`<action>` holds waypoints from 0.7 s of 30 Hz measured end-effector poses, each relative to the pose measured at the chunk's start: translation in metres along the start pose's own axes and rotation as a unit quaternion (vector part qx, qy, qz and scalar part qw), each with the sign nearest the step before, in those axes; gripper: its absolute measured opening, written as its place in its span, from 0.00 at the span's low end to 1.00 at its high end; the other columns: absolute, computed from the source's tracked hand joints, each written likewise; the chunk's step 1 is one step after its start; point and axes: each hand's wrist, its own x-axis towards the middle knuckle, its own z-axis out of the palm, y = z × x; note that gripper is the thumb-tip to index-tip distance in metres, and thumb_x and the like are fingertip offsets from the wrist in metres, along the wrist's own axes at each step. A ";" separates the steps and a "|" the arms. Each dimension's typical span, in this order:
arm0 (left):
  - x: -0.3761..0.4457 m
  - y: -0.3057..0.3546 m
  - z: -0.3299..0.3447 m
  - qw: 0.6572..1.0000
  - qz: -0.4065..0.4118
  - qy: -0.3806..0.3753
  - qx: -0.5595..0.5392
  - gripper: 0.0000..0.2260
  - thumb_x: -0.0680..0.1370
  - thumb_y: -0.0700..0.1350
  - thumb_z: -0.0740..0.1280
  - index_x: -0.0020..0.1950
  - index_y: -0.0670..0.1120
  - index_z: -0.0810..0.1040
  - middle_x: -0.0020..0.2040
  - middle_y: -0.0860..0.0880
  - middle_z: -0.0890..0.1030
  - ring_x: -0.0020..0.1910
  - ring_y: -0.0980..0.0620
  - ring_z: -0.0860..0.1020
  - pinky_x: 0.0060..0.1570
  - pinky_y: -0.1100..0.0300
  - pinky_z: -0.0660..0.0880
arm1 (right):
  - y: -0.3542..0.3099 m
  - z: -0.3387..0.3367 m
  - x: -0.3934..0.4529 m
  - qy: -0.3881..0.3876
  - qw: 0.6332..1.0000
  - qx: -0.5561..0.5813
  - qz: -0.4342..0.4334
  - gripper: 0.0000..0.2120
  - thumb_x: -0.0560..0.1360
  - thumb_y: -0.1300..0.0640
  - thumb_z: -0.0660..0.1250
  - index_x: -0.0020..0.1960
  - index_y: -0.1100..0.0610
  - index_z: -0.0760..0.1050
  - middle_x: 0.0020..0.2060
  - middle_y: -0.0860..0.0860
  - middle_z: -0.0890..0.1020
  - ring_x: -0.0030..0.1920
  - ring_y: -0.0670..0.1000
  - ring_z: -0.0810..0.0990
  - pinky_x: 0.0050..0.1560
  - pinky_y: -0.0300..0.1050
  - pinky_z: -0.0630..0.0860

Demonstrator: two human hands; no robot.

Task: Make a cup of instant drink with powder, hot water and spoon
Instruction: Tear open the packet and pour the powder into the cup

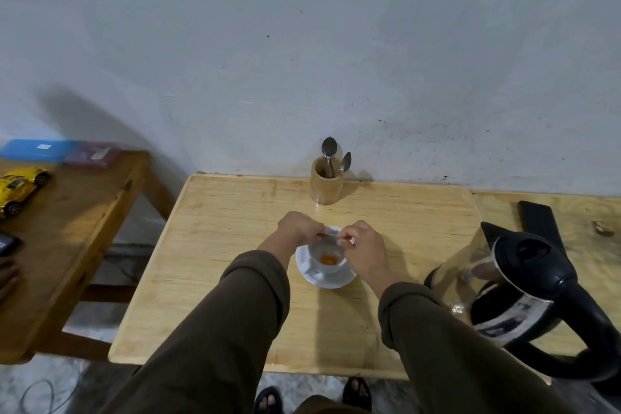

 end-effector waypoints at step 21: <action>-0.004 -0.112 -0.037 0.980 0.012 0.193 -0.042 0.10 0.73 0.39 0.65 0.50 0.43 0.84 0.52 0.46 0.86 0.55 0.46 0.81 0.55 0.61 0.73 | -0.072 0.094 -0.019 -0.098 0.989 -0.005 0.109 0.14 0.78 0.61 0.58 0.59 0.58 0.79 0.59 0.56 0.81 0.62 0.57 0.77 0.61 0.46 0.71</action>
